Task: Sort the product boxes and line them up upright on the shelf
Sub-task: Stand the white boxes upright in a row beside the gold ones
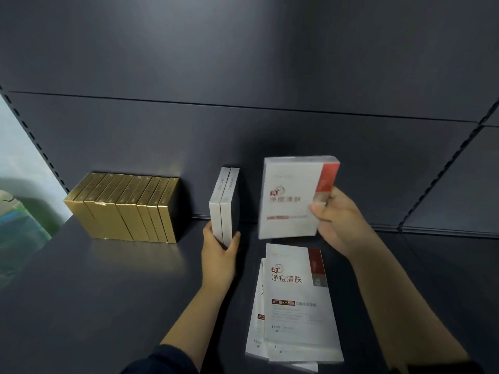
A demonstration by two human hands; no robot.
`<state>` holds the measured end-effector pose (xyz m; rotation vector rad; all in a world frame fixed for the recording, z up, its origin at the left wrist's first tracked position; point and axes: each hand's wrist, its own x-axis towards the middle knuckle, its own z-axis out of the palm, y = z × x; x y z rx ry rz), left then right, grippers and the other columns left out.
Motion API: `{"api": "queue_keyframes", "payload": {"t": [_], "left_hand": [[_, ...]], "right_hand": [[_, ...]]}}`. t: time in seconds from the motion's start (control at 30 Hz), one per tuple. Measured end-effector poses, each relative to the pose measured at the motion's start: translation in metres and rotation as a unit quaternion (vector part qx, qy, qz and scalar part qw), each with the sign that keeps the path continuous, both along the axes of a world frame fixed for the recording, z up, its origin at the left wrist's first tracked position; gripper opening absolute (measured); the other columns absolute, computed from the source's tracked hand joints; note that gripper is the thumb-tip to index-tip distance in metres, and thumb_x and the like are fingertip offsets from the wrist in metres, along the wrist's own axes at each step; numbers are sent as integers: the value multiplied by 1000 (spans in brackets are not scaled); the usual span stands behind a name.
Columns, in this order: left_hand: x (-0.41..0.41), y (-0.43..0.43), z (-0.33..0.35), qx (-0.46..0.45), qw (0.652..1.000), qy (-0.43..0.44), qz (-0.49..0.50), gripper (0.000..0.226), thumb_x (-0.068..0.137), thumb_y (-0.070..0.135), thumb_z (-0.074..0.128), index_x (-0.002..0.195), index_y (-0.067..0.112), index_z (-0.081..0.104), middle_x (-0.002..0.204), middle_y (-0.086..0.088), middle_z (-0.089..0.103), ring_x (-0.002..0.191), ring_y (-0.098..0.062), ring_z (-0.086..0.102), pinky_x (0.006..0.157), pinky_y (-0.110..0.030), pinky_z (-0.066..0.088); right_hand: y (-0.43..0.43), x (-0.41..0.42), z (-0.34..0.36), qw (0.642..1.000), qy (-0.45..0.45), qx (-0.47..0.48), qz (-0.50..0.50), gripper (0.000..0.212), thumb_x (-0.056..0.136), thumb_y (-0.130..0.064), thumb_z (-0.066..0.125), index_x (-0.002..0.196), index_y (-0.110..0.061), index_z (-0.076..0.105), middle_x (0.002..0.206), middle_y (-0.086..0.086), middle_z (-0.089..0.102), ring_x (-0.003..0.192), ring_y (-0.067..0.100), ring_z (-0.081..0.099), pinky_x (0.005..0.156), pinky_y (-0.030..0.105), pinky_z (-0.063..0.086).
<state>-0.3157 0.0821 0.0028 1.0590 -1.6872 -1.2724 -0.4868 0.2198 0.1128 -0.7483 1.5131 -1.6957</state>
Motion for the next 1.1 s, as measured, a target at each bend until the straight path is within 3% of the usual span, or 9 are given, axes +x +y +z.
{"api": "queue_keyframes", "payload": {"t": [0.07,0.17,0.27,0.47,0.63,0.77,0.87,0.97,1.1], "left_hand": [[1,0,0,5,1000,6,-7,61,89,22,66,140,17,32,122,8,50,111,-11,51,88,-25,43],[2,0,-1,3,1000,10,-26,59,90,13,62,140,20,31,120,10,50,109,-10,51,87,-21,40],[2,0,-5,-24,998,1,-54,66,86,8,64,133,38,29,117,21,49,108,0,52,84,-9,38],[-2,-3,-6,-33,998,1,-52,80,78,27,75,131,50,20,124,29,43,119,7,45,95,-18,42],[-4,-2,-8,-59,997,-10,-57,81,73,33,79,135,43,27,127,22,47,121,7,46,94,-17,44],[-3,-3,-7,-87,994,-24,-66,80,72,34,81,132,48,29,124,31,45,121,12,43,88,-6,40],[-5,-4,-10,-121,988,-49,-87,80,76,40,77,142,35,32,140,18,43,130,-2,42,102,-25,43],[-8,-6,-13,-131,981,-88,-113,80,81,40,69,148,32,25,148,9,37,134,-11,38,107,-42,43],[-4,-14,-11,-98,981,-83,-146,81,81,40,71,148,38,24,143,13,44,133,-10,41,107,-45,43]], "right_hand": [[-29,-5,-1,997,-52,-25,46,47,87,20,39,125,-3,52,121,14,67,115,32,63,97,50,50],[-73,-5,-15,996,5,84,31,49,77,30,36,113,3,56,104,16,63,108,33,58,94,39,47],[-104,1,-34,959,140,236,-75,41,82,11,44,111,-13,61,106,8,66,109,30,60,94,42,52],[-113,30,-54,916,299,210,-164,59,81,-1,67,130,-8,34,132,9,37,96,22,53,78,30,48],[-118,28,-59,912,315,261,34,46,88,-8,56,132,-18,44,131,2,51,114,20,54,94,33,47],[-106,29,-52,896,322,268,146,88,79,-12,66,150,-33,19,150,-5,34,137,20,39,110,44,39],[-93,28,-51,882,312,301,183,118,71,-3,77,154,-26,-3,152,-2,24,133,22,41,105,41,45],[-87,26,-57,932,247,236,122,117,60,-1,82,151,-28,15,146,3,36,122,18,52,91,31,54],[-84,26,-55,944,252,191,92,117,54,-4,87,147,-29,21,142,-2,37,127,16,46,101,36,49]]}}
